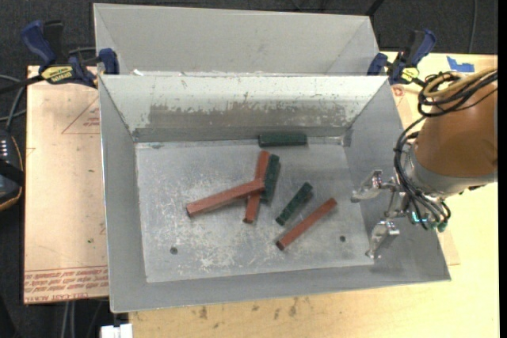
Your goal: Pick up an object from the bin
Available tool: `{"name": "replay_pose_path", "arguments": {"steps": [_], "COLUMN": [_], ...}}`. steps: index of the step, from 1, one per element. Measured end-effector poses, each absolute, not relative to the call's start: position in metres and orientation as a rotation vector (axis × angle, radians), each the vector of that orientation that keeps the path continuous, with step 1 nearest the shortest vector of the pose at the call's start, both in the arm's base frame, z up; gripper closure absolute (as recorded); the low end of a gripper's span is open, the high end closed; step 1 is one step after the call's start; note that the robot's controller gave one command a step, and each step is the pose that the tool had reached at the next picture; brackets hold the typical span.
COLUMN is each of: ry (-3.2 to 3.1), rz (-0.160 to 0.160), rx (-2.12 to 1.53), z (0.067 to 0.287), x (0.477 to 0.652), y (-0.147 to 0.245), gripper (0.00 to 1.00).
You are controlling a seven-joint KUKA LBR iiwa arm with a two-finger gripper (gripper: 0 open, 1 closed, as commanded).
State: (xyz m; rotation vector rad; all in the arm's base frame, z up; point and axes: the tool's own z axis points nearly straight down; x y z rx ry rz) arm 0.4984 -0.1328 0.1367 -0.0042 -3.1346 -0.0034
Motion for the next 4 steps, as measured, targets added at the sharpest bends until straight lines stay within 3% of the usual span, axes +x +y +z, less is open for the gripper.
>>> {"name": "replay_pose_path", "arguments": {"steps": [1,2,3,4], "ry": [-3.142,-3.148,-3.166,-3.166], "rz": [-0.001,0.001,0.002,0.002], "rx": [0.000,-0.025,-0.057,-0.057], "z": [0.140,0.089,0.078,0.078], "x": [0.500,0.532,0.522,0.522], "y": [-0.132,-0.087,-0.041,-0.041], "gripper": [0.00,0.00,1.00,1.00]}}
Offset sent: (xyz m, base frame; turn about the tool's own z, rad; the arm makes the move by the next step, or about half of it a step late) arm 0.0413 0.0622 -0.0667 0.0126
